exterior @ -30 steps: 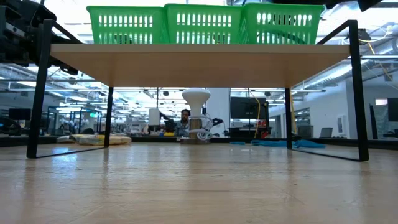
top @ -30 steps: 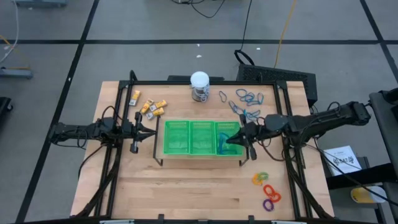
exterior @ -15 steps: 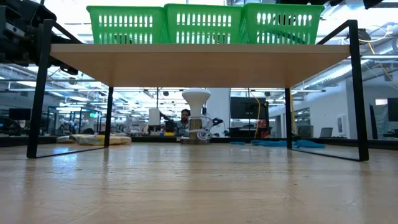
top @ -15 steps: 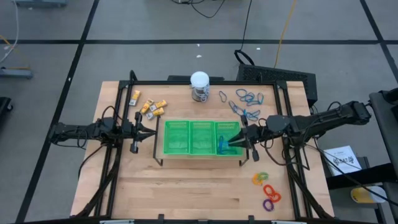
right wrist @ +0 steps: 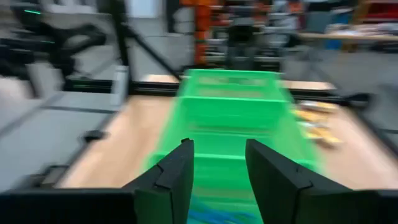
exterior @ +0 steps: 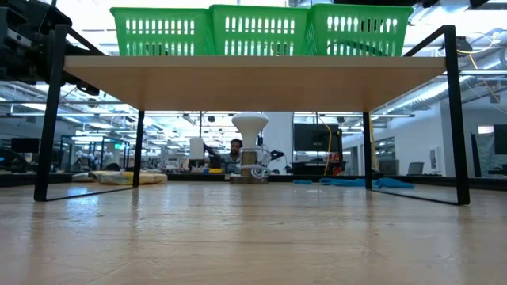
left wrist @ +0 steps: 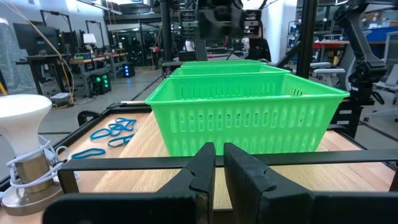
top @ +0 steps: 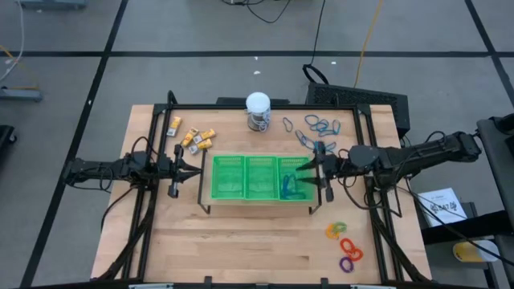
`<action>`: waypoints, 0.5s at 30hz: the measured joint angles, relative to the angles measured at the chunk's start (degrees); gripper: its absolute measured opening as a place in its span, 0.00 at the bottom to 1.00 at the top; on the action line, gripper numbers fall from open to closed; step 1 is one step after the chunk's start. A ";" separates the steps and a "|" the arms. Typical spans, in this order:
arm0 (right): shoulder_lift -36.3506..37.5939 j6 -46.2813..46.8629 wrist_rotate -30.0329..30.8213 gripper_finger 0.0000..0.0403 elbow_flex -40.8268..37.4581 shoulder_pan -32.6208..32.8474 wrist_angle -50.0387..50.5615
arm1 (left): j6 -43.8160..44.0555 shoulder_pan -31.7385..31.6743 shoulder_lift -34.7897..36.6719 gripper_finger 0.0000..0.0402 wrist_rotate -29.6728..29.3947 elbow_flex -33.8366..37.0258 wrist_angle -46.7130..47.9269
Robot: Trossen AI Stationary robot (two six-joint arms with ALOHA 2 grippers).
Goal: Pick & Place Office Desk Supplies
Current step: Put the blue rubber band into the right green bin on the shelf
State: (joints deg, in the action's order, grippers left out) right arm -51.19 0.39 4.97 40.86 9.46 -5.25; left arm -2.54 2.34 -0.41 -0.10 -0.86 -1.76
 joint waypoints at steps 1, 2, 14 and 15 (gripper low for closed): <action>0.99 -0.34 2.47 0.34 0.00 -0.19 1.34 | 0.01 0.00 -0.01 0.11 0.00 0.00 0.01; 2.06 -0.75 5.50 0.34 0.00 -0.45 2.77 | 0.01 -0.01 -0.01 0.11 0.00 0.00 0.01; 8.33 12.72 29.78 0.37 -0.01 -8.93 27.94 | 0.01 0.00 0.00 0.11 0.00 0.00 0.00; 8.07 15.03 29.73 0.37 0.00 -10.25 30.03 | 0.00 -0.01 -0.01 0.11 0.00 0.00 0.01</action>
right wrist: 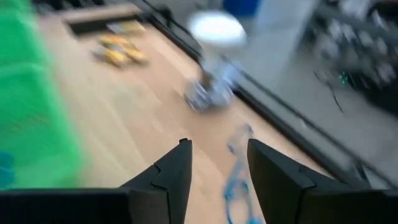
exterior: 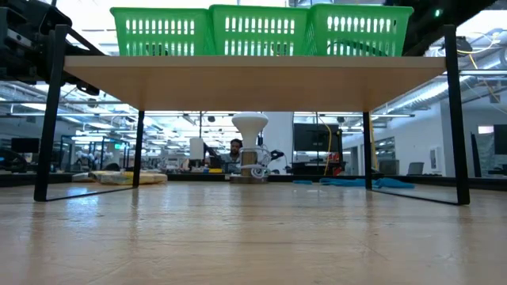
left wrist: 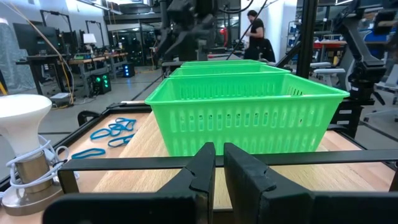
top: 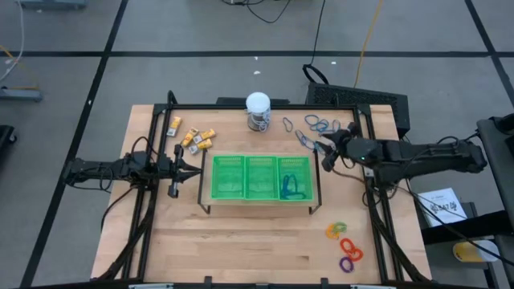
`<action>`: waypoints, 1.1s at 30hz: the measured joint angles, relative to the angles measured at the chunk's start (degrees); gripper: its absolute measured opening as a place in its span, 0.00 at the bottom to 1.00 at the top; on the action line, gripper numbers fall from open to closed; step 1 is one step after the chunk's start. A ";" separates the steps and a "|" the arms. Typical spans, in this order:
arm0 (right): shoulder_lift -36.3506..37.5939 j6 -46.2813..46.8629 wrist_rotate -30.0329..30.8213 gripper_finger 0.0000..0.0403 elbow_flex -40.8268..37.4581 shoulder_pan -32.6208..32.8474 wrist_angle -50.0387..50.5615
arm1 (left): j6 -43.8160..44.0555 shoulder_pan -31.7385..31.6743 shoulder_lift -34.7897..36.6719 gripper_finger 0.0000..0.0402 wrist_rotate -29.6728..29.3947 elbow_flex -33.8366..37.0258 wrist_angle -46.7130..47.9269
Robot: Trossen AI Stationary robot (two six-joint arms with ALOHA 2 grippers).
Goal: Pick & Place Office Desk Supplies
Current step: Put the blue rubber band into the right green bin on the shelf
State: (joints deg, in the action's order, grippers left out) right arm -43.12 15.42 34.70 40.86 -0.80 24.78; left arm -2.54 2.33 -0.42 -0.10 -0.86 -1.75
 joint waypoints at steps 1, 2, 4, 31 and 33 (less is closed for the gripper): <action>-0.32 2.15 0.00 0.37 0.00 -1.42 1.83 | -0.01 -0.01 -0.01 0.11 0.00 0.00 0.01; -0.66 4.19 -0.01 0.37 -0.02 -2.79 3.54 | 0.01 0.01 0.01 0.11 0.00 0.00 0.00; -1.46 7.68 -0.12 0.36 -0.02 -5.97 6.20 | -0.01 -0.01 -0.01 0.11 0.00 0.00 -0.01; -32.62 6.08 -18.51 0.33 -0.04 -48.05 -3.14 | 0.01 0.02 -0.01 0.11 0.00 0.00 -0.01; -34.57 5.97 -20.21 0.33 -0.04 -48.89 -3.71 | 0.01 -0.01 -0.01 0.11 0.00 0.00 0.00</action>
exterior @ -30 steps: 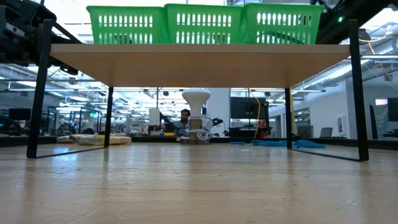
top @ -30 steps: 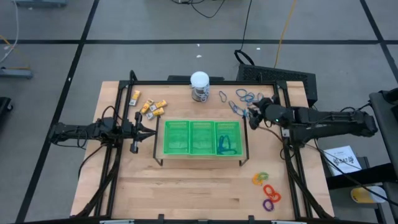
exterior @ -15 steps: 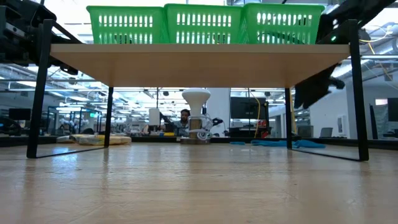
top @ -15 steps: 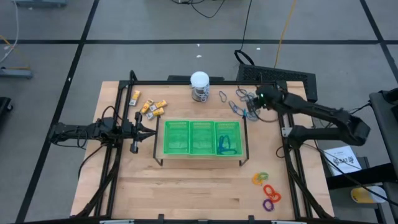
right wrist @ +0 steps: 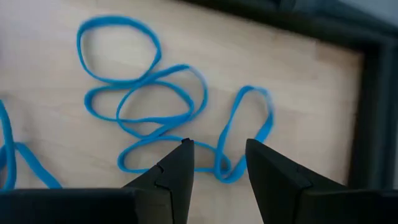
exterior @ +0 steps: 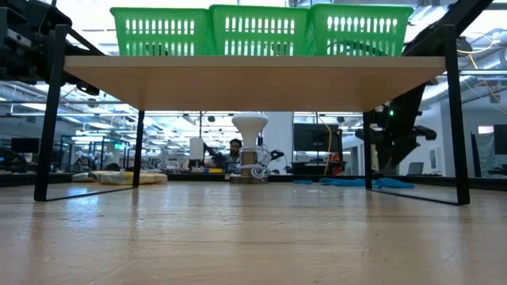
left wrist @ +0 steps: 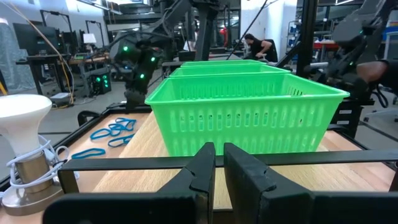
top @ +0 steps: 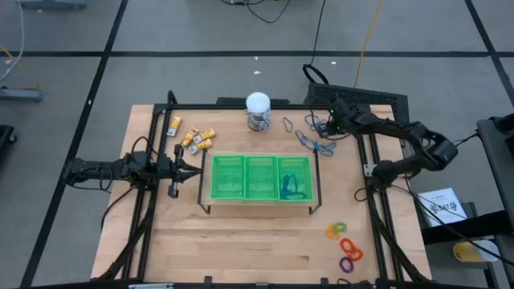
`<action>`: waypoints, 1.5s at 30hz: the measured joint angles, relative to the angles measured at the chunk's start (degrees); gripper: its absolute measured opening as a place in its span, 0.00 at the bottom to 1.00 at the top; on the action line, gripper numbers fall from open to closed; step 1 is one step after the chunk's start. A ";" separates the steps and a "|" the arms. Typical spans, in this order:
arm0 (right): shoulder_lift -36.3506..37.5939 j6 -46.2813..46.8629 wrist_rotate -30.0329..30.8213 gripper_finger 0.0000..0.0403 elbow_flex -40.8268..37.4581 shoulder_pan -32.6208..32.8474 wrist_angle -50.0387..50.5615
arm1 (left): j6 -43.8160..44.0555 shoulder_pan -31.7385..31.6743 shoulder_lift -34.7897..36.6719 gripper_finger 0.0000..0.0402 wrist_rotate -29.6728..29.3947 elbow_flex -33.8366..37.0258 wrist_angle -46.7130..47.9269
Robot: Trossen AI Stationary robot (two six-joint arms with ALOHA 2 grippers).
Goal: Pick & Place Office Desk Supplies
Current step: Put the blue rubber band into the right green bin on the shelf
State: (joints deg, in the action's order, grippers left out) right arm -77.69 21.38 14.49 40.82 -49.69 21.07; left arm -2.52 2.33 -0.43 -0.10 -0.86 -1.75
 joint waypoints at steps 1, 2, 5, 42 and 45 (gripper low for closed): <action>-0.84 -0.02 -0.23 0.33 0.00 -0.31 -0.48 | 0.00 0.01 0.01 0.11 0.00 0.00 0.00; -1.67 -0.03 -0.23 0.33 0.00 -0.65 -0.90 | 0.00 0.00 0.00 0.11 0.00 0.00 -0.01; -3.59 -0.52 0.21 0.32 0.00 -1.52 -2.20 | 0.00 0.00 0.00 0.11 0.00 0.00 0.00; -7.76 -5.54 -5.12 0.00 0.00 -5.49 -8.82 | 0.00 0.02 0.00 0.11 0.00 0.00 -0.01; -6.41 -6.10 -5.10 0.01 0.00 -5.48 -9.29 | 0.00 0.02 0.00 0.11 0.00 0.00 -0.01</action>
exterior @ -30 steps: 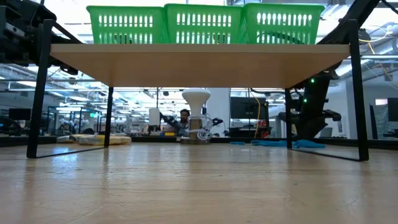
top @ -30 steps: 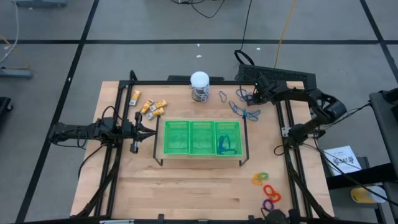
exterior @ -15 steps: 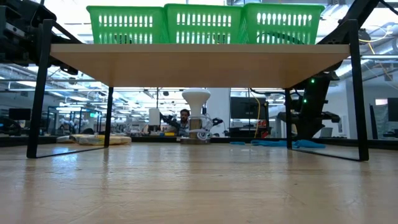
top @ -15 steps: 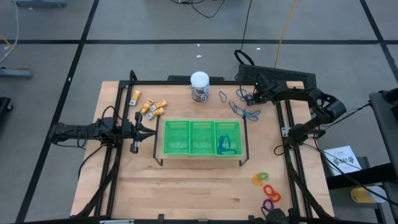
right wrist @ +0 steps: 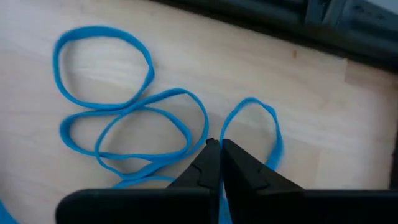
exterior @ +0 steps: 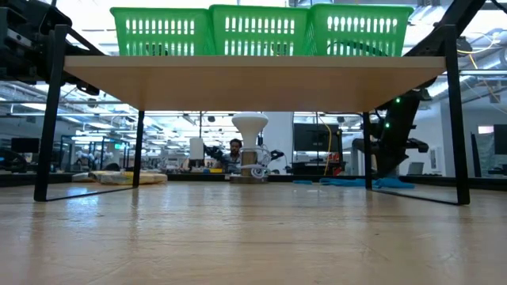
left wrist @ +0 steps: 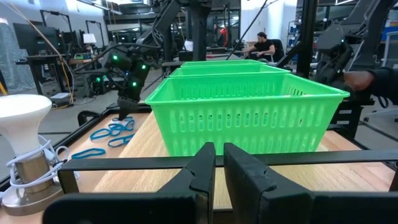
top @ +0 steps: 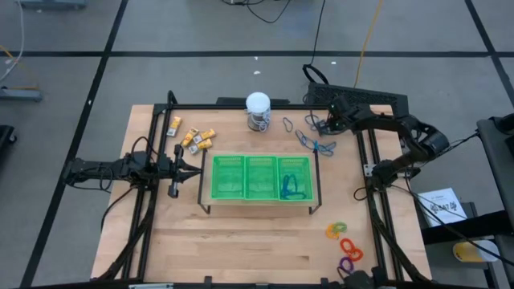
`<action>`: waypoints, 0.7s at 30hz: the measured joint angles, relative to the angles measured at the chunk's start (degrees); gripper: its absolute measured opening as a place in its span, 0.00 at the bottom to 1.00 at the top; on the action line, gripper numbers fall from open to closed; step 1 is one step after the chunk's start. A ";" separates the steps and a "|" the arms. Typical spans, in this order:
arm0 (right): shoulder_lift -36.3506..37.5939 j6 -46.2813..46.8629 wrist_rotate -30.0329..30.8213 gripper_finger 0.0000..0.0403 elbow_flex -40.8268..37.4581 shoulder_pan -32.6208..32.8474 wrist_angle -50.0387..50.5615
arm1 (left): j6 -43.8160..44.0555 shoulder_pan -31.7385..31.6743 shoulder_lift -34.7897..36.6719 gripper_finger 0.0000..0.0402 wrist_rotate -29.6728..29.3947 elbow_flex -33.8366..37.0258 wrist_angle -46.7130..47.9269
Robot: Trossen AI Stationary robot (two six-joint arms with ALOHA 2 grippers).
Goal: Pick & Place Office Desk Supplies
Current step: Put the blue rubber band into the right green bin on the shelf
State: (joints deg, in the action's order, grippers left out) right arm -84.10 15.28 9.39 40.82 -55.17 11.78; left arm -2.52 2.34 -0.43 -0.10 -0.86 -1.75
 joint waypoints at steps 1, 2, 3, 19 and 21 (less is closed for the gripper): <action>0.63 -0.16 0.00 0.01 0.00 0.00 -0.01 | -0.01 -0.02 0.00 0.11 0.00 0.00 0.01; 1.33 -0.24 -0.02 0.01 0.00 0.01 -0.01 | -0.01 -0.01 0.00 0.11 0.00 0.00 -0.01; 2.20 -0.52 -0.03 0.01 0.00 0.03 0.05 | 0.00 -0.01 0.01 0.11 0.00 0.00 0.01; 20.18 -2.96 -0.63 0.00 0.00 8.43 0.03 | -0.01 -0.01 0.00 0.11 0.00 0.00 0.01; 21.87 -2.96 -0.66 0.00 0.00 9.83 0.03 | -0.02 0.01 0.00 0.11 0.00 0.00 -0.01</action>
State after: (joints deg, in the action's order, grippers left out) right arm -62.23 12.32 8.73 40.82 -45.34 11.81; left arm -2.54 2.35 -0.43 -0.10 -0.86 -1.76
